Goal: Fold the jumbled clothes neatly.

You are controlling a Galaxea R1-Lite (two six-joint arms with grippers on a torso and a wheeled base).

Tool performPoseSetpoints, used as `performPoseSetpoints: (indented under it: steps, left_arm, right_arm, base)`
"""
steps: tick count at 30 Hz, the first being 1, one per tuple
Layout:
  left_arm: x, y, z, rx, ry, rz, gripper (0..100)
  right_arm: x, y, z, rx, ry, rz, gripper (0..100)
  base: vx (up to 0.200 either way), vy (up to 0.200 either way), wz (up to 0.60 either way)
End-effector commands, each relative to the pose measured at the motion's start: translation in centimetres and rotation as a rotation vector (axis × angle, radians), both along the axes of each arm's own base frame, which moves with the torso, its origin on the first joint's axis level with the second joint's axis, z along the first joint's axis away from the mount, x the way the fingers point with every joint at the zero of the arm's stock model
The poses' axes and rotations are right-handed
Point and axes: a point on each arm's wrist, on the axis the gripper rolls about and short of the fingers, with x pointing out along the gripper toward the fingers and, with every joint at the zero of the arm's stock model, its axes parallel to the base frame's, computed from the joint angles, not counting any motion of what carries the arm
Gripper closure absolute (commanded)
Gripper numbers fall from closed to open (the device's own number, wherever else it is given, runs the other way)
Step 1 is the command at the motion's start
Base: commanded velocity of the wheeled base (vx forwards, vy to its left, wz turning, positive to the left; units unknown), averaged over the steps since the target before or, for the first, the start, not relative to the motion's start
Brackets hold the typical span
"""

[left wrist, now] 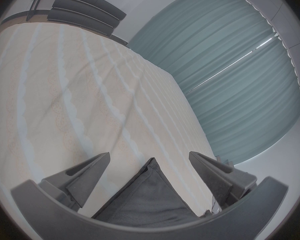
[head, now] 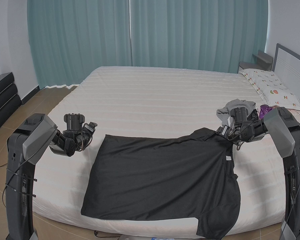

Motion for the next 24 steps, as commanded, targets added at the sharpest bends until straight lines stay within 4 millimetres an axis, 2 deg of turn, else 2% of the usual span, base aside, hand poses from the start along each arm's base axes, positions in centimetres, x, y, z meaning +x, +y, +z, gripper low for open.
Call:
performPoseSetpoints:
  steps: [1, 5, 11, 15, 22, 24]
  left_arm:
    - [0.0, 0.0, 0.0, 0.000, -0.001, -0.001, 0]
    - [0.0, 0.0, 0.0, 0.000, -0.001, -0.001, 0]
    - [0.0, 0.0, 0.0, 0.001, 0.001, -0.001, 0]
    - [-0.1, -0.1, -0.1, 0.012, 0.005, -0.009, 0]
    - [-0.1, -0.2, -0.1, 0.014, 0.007, -0.011, 0]
    - [-0.1, -0.1, -0.1, 0.014, 0.007, -0.009, 0]
  right_arm:
    - [-0.8, 0.9, -1.5, 0.004, 0.054, 0.035, 0]
    - [-0.9, 1.1, -1.5, 0.022, 0.054, 0.058, 0]
    - [-0.4, 0.6, -0.5, 0.045, -0.055, 0.042, 0]
    - [-2.3, 0.1, -0.1, 0.092, -0.005, 0.099, 0]
    - [-3.5, -0.6, 0.2, 0.097, 0.044, 0.096, 0]
    - [-3.9, -1.0, 1.0, 0.123, 0.040, 0.114, 0]
  base:
    - [0.000, 0.000, 0.00]
    - [0.000, 0.000, 0.00]
    - [0.000, 0.000, 0.00]
    - [0.000, 0.000, 0.00]
    - [0.000, 0.000, 0.00]
    - [0.000, 0.000, 0.00]
